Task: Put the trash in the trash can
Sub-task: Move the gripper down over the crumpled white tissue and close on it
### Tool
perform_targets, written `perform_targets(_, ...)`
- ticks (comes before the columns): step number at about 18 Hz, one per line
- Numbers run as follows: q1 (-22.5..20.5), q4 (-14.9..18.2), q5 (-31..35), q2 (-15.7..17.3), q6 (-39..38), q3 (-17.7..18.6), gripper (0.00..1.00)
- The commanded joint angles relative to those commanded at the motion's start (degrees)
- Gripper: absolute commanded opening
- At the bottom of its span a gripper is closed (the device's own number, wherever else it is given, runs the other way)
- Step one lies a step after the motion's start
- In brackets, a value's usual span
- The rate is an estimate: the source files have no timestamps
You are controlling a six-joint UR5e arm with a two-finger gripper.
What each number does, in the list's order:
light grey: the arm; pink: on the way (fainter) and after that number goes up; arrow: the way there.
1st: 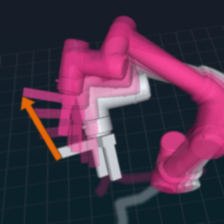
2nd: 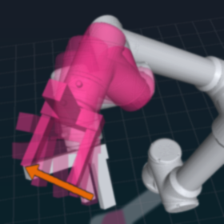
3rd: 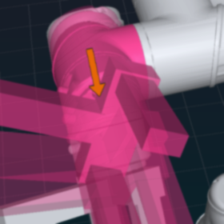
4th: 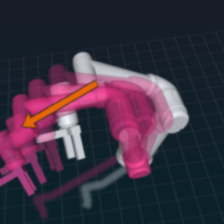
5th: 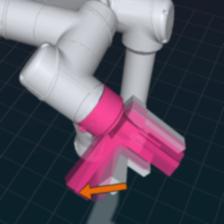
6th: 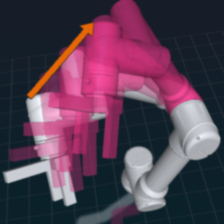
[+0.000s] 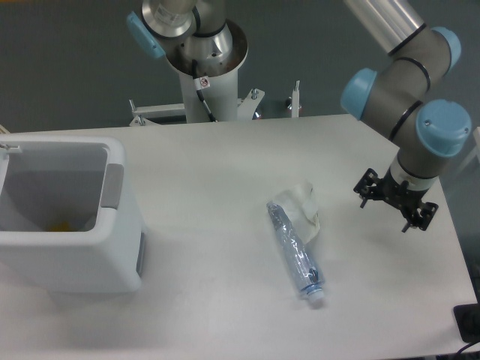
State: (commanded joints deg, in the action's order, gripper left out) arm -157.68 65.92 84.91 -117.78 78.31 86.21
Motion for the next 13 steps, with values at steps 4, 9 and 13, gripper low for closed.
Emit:
perform_targets(4, 0.1, -0.1, -4.0, 1.8, -4.6, 3.5, 1.00)
perform_targets(9, 2.9, -4.9, -5.0, 1.6, -10.8, 8.4, 1.00)
perform_targets(13, 3.0, -5.1, -4.7, 3.3, -10.4, 13.6, 1.00)
